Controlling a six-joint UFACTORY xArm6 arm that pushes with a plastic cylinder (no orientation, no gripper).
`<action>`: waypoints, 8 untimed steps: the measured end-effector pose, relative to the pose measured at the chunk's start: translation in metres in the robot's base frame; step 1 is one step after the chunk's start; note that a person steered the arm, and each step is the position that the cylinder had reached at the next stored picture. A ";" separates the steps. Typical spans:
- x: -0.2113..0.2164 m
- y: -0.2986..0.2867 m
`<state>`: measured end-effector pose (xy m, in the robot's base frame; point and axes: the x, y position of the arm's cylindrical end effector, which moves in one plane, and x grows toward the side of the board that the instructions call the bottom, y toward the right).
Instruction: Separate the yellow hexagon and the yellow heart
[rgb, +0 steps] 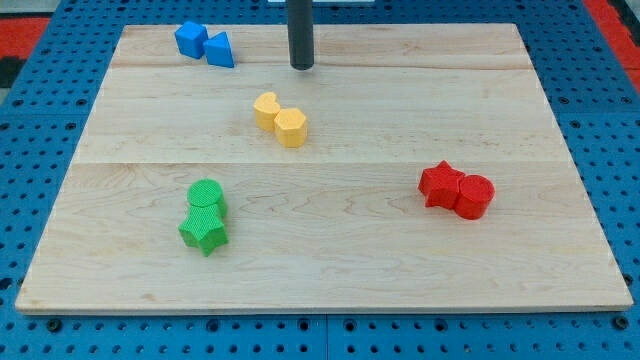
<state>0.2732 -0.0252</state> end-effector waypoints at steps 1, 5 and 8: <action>0.000 -0.003; 0.026 -0.003; 0.105 0.027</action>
<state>0.3782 0.0021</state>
